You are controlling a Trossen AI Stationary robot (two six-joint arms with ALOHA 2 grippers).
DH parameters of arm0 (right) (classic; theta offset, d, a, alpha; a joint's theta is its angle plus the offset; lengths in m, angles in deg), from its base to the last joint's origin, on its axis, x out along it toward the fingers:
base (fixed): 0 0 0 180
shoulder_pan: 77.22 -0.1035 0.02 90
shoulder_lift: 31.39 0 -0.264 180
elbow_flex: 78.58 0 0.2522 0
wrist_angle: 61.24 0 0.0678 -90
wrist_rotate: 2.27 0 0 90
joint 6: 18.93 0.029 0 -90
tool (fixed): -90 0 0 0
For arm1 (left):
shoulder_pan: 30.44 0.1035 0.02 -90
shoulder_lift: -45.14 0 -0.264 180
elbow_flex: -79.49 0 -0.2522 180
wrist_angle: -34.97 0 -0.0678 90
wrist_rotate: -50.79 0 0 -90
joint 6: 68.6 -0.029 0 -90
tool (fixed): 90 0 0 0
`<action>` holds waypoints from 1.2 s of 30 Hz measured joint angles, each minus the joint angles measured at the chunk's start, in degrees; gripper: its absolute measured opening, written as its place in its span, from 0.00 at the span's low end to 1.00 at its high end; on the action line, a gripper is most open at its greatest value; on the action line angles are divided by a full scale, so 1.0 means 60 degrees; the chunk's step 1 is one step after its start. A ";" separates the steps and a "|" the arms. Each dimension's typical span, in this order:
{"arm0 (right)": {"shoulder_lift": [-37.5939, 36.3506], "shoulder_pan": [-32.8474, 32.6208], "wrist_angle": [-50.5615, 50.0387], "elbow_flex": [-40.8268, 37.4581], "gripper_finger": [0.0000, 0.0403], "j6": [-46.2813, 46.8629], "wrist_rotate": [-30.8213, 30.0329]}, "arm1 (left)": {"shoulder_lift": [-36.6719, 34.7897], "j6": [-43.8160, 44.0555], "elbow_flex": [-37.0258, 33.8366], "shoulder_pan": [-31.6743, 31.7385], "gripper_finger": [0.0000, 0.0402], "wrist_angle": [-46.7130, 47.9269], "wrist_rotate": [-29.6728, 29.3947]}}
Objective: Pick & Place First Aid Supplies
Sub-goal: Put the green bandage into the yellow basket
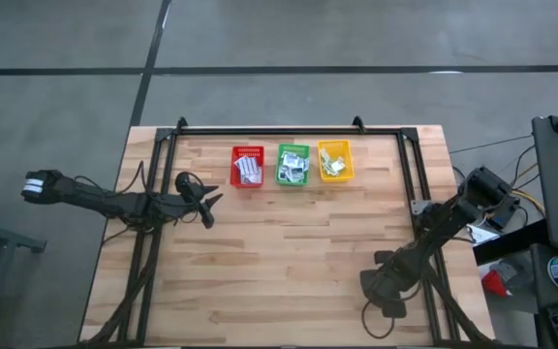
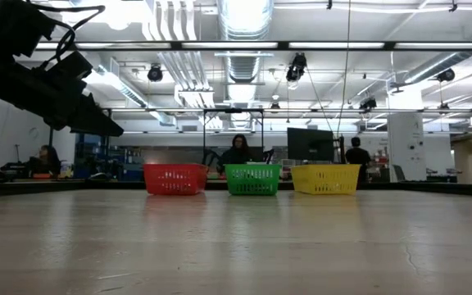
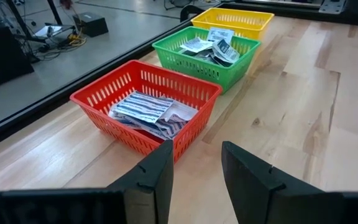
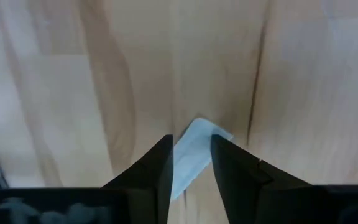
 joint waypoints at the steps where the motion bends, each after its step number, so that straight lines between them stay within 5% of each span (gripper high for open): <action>1: 0.0026 0.0000 0.0000 0.0000 0.26 0.0044 -0.0024 | -0.0002 0.0002 -0.0002 0.0002 0.33 0.0004 0.0043; 23: 0.0663 -0.0007 -0.0040 0.0029 0.09 0.0644 -0.0842 | 0.0000 0.0000 0.0001 -0.0001 0.33 0.0005 0.0086; 36: 0.0652 0.0146 0.0012 0.0098 0.10 0.0641 -0.0896 | 0.0000 0.0000 -0.0001 -0.0001 0.33 0.0007 0.0078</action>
